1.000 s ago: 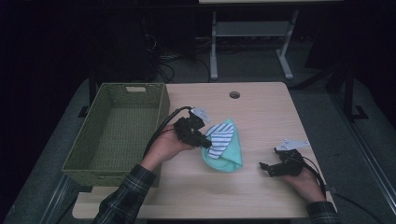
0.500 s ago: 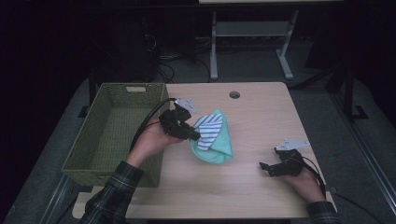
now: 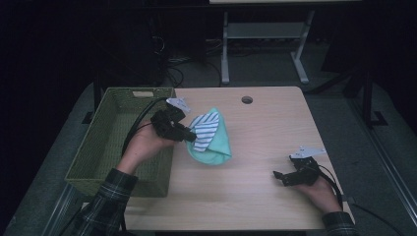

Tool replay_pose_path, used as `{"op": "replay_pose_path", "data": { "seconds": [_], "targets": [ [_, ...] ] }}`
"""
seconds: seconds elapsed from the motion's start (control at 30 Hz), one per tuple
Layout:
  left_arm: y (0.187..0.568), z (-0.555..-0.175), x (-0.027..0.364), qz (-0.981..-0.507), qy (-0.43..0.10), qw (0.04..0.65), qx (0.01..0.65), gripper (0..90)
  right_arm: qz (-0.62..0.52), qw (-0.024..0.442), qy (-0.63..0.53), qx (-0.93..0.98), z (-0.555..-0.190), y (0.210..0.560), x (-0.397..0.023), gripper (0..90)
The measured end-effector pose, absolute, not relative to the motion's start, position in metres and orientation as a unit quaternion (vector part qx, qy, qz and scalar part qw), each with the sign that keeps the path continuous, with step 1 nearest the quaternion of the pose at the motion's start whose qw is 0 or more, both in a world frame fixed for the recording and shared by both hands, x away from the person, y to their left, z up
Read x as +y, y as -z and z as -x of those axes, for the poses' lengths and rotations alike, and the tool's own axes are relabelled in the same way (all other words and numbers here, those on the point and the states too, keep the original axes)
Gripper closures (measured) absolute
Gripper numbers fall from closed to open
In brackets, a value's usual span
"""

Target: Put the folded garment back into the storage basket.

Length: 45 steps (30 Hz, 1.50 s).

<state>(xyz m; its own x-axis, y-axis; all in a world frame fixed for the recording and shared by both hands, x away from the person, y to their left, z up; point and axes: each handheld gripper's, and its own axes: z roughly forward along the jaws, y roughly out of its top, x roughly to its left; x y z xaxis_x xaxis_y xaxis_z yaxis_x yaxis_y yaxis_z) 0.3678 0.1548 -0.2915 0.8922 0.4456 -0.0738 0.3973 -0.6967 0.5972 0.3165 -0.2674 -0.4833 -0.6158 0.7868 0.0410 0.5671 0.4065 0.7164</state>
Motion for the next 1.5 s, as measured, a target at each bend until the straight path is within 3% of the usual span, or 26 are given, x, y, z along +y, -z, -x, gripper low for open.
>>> {"op": "replay_pose_path", "data": {
  "seconds": [0.17,0.97,1.5],
  "targets": [
    [0.285,-0.367,0.173,-0.914,-0.051,0.319,0.247,79.6,-0.418,0.153,-0.351,0.824,-0.318,0.484,-0.267,1.7],
    [0.273,-0.364,0.26,-0.874,-0.095,0.323,0.351,79.5,-0.417,0.153,-0.35,0.824,-0.318,0.484,-0.267,1.7],
    [0.284,-0.363,0.316,-0.842,-0.116,0.312,0.425,79.5,-0.417,0.153,-0.35,0.825,-0.318,0.484,-0.267,1.7]
  ]
}}
